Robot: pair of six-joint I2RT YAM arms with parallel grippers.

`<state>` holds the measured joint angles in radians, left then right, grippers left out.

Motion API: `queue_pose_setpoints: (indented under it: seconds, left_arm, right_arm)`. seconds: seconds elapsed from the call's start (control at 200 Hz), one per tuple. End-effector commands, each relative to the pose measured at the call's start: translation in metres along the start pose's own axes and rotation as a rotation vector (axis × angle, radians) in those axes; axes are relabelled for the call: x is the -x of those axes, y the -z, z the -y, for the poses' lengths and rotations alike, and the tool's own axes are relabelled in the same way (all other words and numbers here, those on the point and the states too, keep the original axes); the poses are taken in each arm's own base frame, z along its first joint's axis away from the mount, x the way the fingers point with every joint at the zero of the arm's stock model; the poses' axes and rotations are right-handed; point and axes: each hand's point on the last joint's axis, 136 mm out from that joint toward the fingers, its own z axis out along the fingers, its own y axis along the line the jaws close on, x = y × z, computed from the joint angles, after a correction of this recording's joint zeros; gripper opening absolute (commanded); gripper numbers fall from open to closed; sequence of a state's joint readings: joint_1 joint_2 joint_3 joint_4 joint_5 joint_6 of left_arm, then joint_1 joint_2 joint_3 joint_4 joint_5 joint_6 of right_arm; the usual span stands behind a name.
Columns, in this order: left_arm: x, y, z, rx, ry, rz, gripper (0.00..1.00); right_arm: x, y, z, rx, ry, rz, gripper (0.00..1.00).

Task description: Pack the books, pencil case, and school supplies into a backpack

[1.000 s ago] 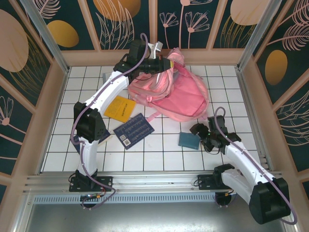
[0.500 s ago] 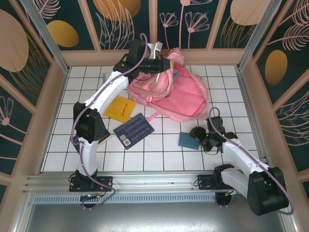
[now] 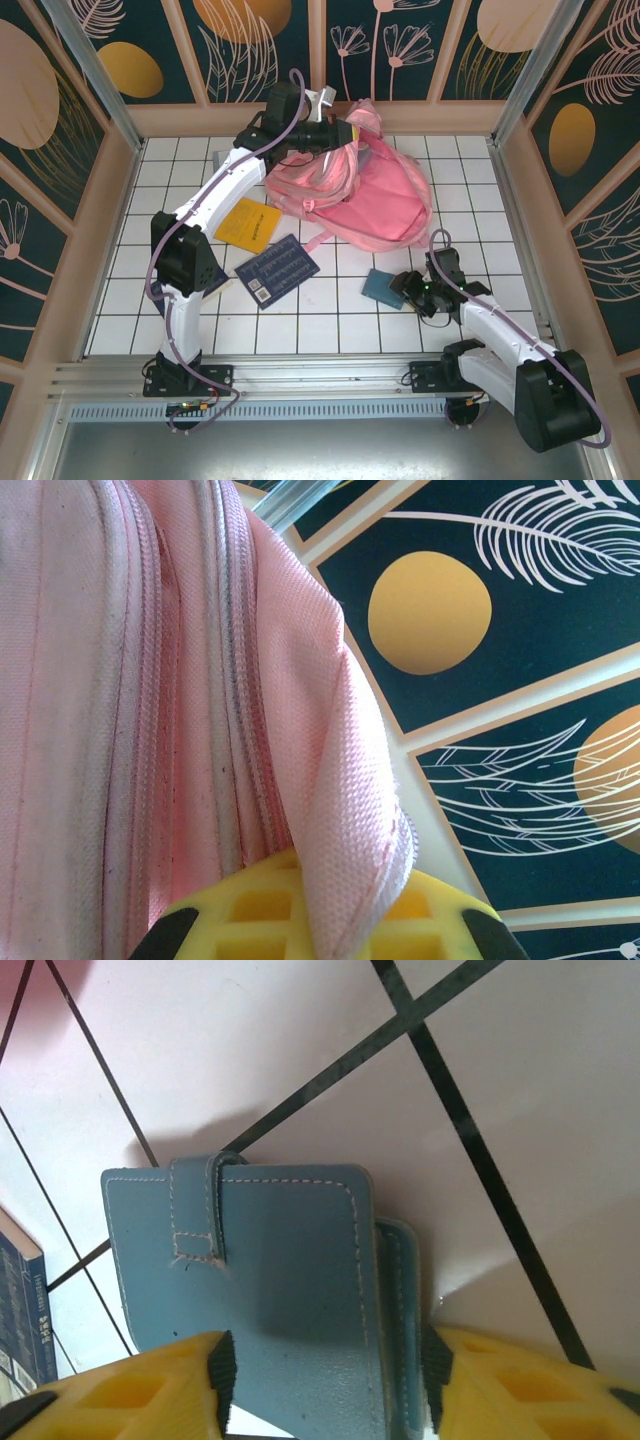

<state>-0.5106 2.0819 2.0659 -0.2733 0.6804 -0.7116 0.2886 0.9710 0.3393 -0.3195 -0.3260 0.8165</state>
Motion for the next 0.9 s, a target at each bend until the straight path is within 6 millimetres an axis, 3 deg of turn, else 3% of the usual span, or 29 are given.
queue_pose_setpoints:
  seconds: [0.0, 0.21, 0.45, 0.896]
  left_arm:
    - [0.026, 0.031, 0.061, -0.123, -0.113, 0.09, 0.0]
    - [0.024, 0.031, 0.06, -0.12, -0.107, 0.089, 0.0]
    - [0.025, 0.032, 0.061, -0.123, -0.102, 0.091, 0.0]
    - [0.024, 0.03, 0.057, -0.119, -0.094, 0.089, 0.0]
  right_arm:
    - [-0.004, 0.0, -0.008, 0.044, 0.03, -0.013, 0.5]
    - [-0.01, -0.002, -0.012, 0.055, 0.043, -0.031, 0.42]
    - [-0.012, 0.003, -0.011, 0.04, 0.061, -0.028, 0.42]
    - [-0.014, -0.02, -0.017, 0.162, 0.015, -0.035, 0.4]
